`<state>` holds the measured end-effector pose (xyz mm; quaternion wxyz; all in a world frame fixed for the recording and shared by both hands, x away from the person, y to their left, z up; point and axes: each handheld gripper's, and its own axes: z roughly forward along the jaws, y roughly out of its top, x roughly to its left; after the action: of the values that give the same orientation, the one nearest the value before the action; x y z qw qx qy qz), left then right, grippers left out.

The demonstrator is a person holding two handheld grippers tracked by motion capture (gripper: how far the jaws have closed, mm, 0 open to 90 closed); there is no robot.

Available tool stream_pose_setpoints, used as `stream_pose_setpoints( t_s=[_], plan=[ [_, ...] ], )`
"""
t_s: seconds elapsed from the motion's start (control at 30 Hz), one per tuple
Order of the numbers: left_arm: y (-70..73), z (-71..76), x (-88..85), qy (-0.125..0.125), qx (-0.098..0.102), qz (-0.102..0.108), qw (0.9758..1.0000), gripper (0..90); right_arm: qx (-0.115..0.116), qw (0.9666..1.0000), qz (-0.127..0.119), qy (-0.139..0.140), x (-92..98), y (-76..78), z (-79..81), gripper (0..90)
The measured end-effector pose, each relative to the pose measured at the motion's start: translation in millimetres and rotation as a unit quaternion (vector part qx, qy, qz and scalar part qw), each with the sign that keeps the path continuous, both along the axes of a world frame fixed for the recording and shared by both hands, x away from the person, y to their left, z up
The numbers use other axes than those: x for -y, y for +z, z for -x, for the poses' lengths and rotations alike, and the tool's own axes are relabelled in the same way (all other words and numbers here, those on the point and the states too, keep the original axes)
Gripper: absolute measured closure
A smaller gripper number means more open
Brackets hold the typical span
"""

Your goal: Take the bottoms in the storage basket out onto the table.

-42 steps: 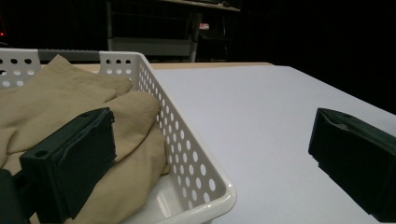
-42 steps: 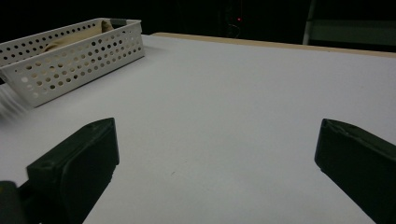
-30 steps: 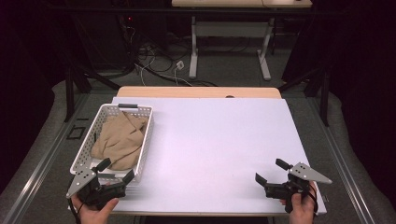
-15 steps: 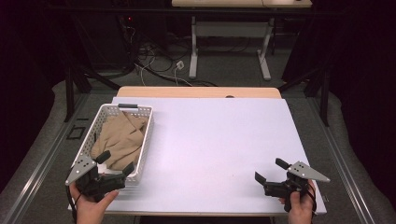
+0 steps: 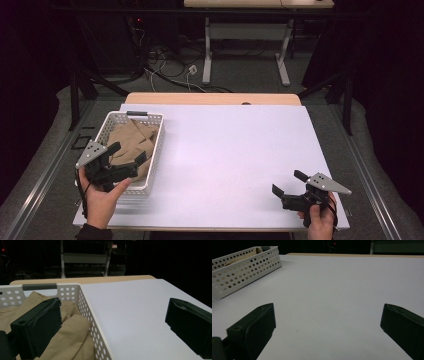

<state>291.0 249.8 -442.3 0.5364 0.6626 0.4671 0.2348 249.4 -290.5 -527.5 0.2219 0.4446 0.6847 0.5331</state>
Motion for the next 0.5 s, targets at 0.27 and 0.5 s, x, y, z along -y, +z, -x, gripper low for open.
stream_pose_setpoints(
  t_s=[0.27,0.5],
  plan=[
    [9.8,-18.0,-2.8,0.013,-0.014,0.021,0.9996,1.6,-0.003,1.0000,0.001,0.000,0.5,-0.3,-0.3,0.0],
    [13.5,-27.4,-4.2,0.023,-0.018,0.013,0.9995,2.3,-0.002,1.0000,0.003,0.001,0.7,-0.4,-0.4,0.0]
  ],
)
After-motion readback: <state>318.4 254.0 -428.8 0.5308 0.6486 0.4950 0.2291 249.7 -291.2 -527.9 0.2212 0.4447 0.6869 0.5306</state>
